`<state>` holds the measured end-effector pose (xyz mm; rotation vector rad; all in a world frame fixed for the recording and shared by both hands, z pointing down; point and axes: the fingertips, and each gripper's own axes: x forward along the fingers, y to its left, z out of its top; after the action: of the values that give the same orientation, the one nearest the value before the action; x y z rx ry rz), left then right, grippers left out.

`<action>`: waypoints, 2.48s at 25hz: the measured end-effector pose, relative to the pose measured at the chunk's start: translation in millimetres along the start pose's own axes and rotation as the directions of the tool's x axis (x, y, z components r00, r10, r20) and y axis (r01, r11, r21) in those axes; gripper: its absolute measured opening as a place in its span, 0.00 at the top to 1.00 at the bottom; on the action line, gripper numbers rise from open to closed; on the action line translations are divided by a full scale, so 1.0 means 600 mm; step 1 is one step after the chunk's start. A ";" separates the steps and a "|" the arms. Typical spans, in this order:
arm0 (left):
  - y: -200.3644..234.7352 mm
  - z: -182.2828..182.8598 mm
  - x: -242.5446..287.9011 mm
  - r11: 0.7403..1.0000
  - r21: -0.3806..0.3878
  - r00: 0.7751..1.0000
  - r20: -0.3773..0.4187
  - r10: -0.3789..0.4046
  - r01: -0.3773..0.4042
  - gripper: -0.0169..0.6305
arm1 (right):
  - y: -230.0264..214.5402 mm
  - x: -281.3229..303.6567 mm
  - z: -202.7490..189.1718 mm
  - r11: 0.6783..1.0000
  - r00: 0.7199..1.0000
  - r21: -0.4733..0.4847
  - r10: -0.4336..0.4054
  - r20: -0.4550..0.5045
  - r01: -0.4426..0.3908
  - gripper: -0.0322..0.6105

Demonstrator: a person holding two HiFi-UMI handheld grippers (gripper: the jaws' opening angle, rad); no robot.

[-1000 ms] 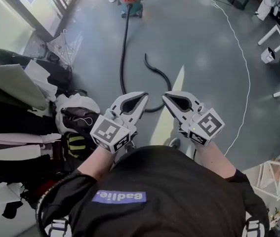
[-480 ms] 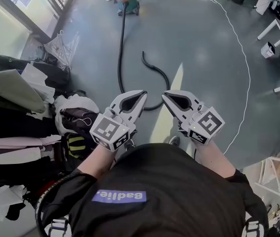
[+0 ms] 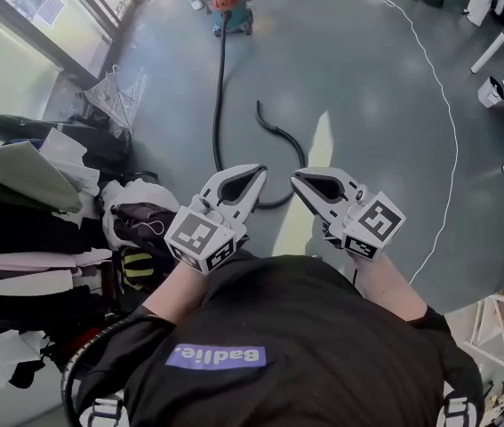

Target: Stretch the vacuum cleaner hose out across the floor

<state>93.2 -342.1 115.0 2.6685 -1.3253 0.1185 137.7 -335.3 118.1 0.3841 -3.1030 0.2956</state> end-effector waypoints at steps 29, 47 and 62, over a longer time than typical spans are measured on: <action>0.800 -0.034 0.072 1.000 -0.007 0.999 0.039 -0.028 0.028 0.96 | -0.429 0.660 -0.081 0.989 0.968 0.113 -0.063 -0.243 0.092 0.96; 0.824 -0.120 0.374 0.976 -0.103 0.976 -0.126 0.179 -0.192 0.96 | -0.821 0.578 -0.273 0.971 0.922 0.236 0.056 -0.384 0.039 0.93; 1.100 -0.320 0.349 0.983 -0.148 0.988 -0.128 0.088 -0.107 0.96 | -0.984 0.770 -0.808 0.844 0.689 0.267 -0.155 -0.708 0.464 0.74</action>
<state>-306.4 -864.7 404.3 2.4288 -1.3679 0.1780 -178.5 -919.2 715.5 0.6437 -2.1867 0.8931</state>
